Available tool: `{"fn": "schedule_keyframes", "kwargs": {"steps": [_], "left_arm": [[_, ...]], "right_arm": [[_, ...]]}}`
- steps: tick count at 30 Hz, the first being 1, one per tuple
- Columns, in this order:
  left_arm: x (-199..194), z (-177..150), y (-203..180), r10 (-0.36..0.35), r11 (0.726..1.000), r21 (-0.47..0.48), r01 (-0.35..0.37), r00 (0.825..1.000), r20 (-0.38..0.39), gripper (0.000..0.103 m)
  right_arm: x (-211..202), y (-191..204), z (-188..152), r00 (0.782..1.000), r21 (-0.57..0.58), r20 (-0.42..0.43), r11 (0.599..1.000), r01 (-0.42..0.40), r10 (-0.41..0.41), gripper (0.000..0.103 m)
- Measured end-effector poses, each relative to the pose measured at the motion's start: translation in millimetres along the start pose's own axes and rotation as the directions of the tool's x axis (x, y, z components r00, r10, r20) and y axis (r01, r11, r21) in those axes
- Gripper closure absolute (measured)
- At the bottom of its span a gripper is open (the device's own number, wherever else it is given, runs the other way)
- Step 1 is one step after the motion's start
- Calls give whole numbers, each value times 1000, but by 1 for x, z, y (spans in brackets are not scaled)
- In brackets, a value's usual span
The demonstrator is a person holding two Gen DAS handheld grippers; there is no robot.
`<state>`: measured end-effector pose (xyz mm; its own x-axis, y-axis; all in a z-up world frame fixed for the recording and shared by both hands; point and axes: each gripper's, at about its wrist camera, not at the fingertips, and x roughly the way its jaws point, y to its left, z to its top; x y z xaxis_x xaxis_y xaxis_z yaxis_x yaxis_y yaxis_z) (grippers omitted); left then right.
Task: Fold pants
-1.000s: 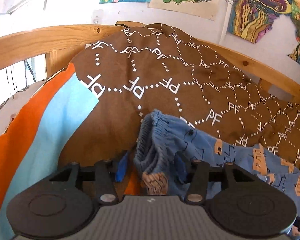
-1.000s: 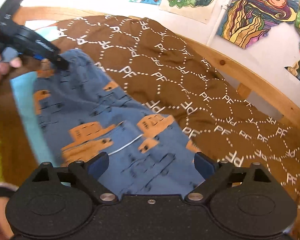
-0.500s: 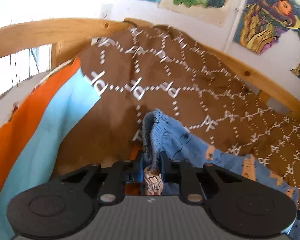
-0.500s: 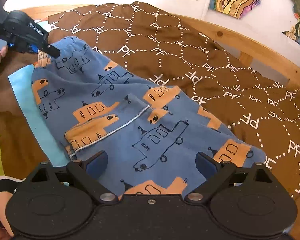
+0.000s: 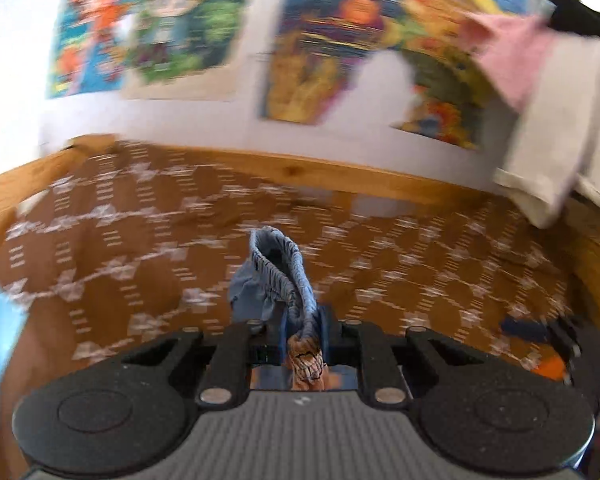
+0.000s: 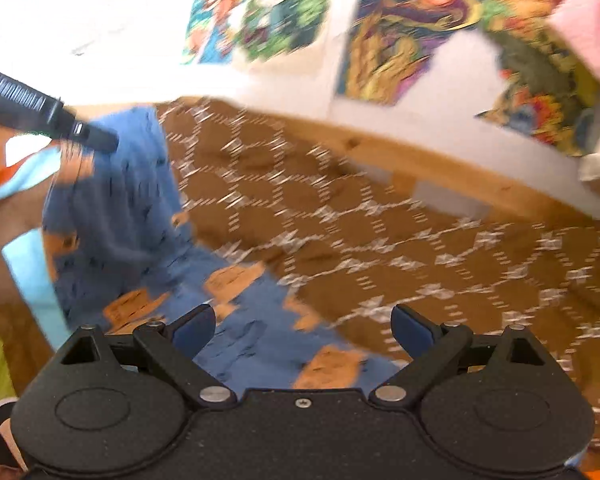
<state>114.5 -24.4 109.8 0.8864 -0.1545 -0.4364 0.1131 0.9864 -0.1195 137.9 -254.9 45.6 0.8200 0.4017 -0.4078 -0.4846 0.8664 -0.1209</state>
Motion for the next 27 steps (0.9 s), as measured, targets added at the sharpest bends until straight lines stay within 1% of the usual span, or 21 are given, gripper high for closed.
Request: {"fn": "schedule_keyframes", "kwargs": {"steps": [3, 5, 8, 10, 11, 12, 13, 14, 15, 17, 18, 20, 22, 24, 25, 27], "left_arm": [[14, -9, -40, -82, 993, 86, 85, 996, -39, 86], [25, -17, -67, -129, 979, 149, 138, 989, -71, 85], [48, -36, -104, -138, 950, 264, 165, 983, -119, 84], [65, -49, -119, -151, 933, 301, 198, 973, -172, 80], [74, -59, -126, -170, 919, 318, 230, 964, -207, 74], [79, -67, -129, -188, 910, 327, 256, 956, -224, 72], [82, -74, -132, -203, 900, 338, 276, 950, -235, 63], [81, -80, -133, -206, 891, 353, 284, 948, -242, 53], [79, -88, -135, -200, 882, 378, 283, 949, -245, 48], [73, -101, -136, -188, 859, 430, 276, 953, -237, 48], [70, -106, -135, -170, 846, 463, 264, 957, -234, 48], [66, -116, -133, -135, 823, 515, 242, 962, -236, 48], [62, -121, -130, -116, 810, 539, 229, 965, -236, 49], [62, -123, -127, -94, 802, 556, 217, 966, -241, 49], [62, -123, -125, -83, 803, 558, 211, 966, -245, 50], [64, -124, -122, -78, 808, 549, 212, 963, -257, 56]], "right_arm": [[-13, -27, 0, 998, 48, 17, 997, 59, -60, 8], [-18, -46, -5, 995, 83, 26, 993, 89, -92, 8], [-18, -69, -15, 990, 116, 21, 984, 137, -140, 8], [-17, -83, -22, 987, 148, 11, 976, 157, -161, 8], [-15, -90, -26, 986, 172, 7, 972, 162, -165, 8], [-14, -96, -29, 987, 200, 5, 967, 159, -163, 8], [-13, -101, -33, 988, 225, 6, 963, 149, -154, 8], [-11, -105, -36, 991, 256, 8, 958, 126, -133, 8], [-9, -108, -39, 994, 282, 9, 954, 99, -106, 8], [-4, -110, -45, 1000, 333, 15, 943, 17, -24, 8], [0, -111, -48, 1000, 359, 16, 933, -28, 24, 8], [8, -109, -51, 994, 400, 17, 910, -107, 110, 9], [18, -103, -53, 982, 423, 15, 889, -175, 186, 13], [28, -94, -53, 971, 438, 2, 873, -217, 241, 22], [33, -91, -53, 966, 447, -3, 864, -231, 260, 25], [41, -85, -54, 958, 470, -15, 848, -245, 285, 38]]}}
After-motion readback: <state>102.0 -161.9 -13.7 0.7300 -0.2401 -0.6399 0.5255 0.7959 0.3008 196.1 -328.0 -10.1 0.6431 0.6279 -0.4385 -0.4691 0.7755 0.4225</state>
